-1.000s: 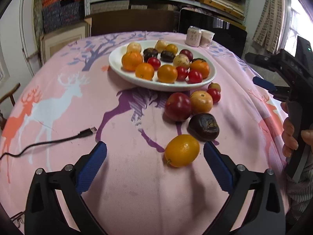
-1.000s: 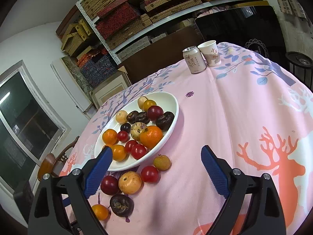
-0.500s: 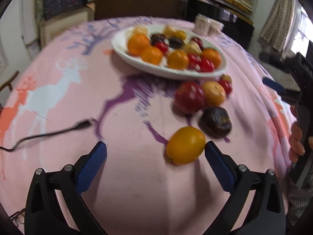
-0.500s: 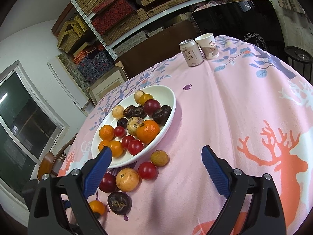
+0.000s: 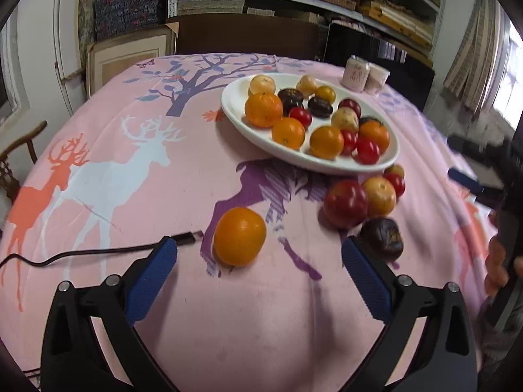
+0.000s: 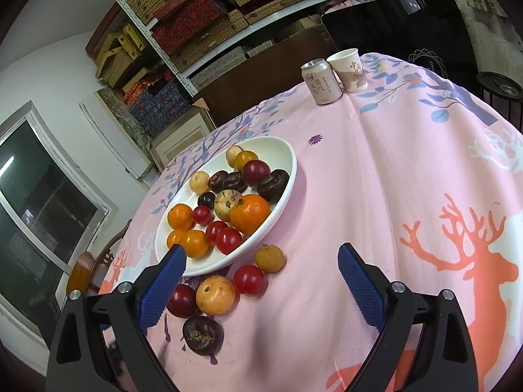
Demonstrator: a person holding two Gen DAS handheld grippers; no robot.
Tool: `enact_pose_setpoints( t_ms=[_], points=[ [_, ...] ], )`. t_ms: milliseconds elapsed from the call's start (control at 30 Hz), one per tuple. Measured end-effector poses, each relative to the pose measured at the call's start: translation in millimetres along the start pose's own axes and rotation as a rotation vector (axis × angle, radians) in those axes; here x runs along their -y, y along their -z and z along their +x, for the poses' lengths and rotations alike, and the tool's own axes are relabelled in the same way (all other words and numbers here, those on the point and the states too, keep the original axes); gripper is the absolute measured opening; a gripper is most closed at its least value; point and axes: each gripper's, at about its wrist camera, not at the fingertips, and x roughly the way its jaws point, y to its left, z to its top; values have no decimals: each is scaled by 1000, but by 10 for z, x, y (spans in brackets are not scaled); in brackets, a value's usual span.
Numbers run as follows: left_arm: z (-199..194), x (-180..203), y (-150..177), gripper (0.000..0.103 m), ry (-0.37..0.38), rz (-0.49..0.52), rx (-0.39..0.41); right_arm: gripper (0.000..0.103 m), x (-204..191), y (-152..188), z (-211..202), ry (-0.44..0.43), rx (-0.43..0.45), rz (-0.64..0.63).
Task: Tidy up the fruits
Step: 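Move the left tool toward an orange while the right tool approaches a dark plum, then grasp the orange with the left tool while the right tool grasps the dark plum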
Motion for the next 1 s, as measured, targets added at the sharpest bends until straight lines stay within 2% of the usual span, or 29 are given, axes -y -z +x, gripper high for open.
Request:
enact_pose_setpoints(
  t_ms=[133, 267, 600, 767, 900, 1000],
  points=[
    [22, -89, -5, 99, 38, -49, -5, 95, -1, 3, 1, -4, 5, 4],
    [60, -21, -53, 99, 39, -1, 1, 95, 1, 6, 15, -3, -1, 5],
    [114, -33, -120, 99, 8, 47, 26, 95, 10, 3, 36, -4, -17, 12],
    [208, 62, -96, 99, 31, 94, -29, 95, 10, 9, 58, -2, -29, 10],
    [200, 90, -84, 99, 82, 96, -36, 95, 15, 9, 71, 0, -35, 12],
    [194, 130, -74, 99, 77, 115, -28, 95, 20, 10, 77, 0, -37, 15]
  ],
)
